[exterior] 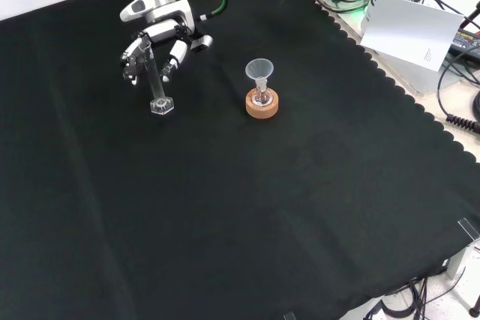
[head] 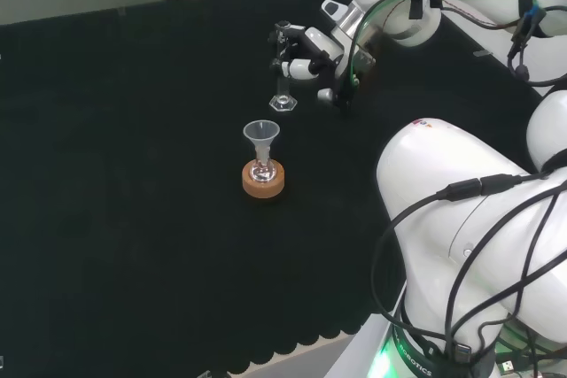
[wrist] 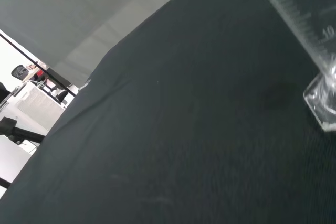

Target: Put the graduated cylinder back on the table.

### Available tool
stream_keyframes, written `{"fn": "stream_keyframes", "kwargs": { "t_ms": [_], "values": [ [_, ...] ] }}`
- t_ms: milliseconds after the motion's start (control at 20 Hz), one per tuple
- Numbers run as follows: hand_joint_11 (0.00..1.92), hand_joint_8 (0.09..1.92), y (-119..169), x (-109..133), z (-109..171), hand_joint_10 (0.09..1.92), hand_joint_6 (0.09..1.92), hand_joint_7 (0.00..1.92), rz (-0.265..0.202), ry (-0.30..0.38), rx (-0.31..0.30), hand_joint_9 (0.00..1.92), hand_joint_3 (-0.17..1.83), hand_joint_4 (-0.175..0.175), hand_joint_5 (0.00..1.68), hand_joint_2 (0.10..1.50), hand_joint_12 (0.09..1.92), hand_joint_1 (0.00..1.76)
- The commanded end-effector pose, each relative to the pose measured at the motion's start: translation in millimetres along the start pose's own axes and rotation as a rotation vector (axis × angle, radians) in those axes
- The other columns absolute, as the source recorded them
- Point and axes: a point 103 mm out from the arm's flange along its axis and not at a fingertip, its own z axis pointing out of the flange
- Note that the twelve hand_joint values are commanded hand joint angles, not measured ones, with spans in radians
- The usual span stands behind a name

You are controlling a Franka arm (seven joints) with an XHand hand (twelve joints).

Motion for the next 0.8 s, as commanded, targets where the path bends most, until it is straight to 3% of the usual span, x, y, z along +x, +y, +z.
{"fn": "stream_keyframes", "kwargs": {
  "t_ms": [50, 250, 450, 800],
  "values": [
    [0.25, 0.66, -6, 20, -60, 0.09, 0.23, 0.25, 0.026, -0.062, 0.002, 0.71, -0.17, -0.076, 0.29, 0.95, 1.37, 0.87],
    [0.18, 0.67, -27, 39, -98, 0.09, 0.13, 0.18, 0.046, -0.135, -0.036, 0.65, -0.17, -0.078, 0.28, 0.93, 1.39, 0.84],
    [0.16, 0.67, -71, 80, -149, 0.09, 0.1, 0.17, 0.072, -0.258, -0.092, 0.63, -0.17, -0.078, 0.28, 0.93, 1.41, 0.84],
    [0.14, 0.67, -129, 139, -182, 0.09, 0.09, 0.16, 0.072, -0.38, -0.11, 0.62, -0.17, -0.079, 0.29, 0.93, 1.41, 0.83]
  ]
}}
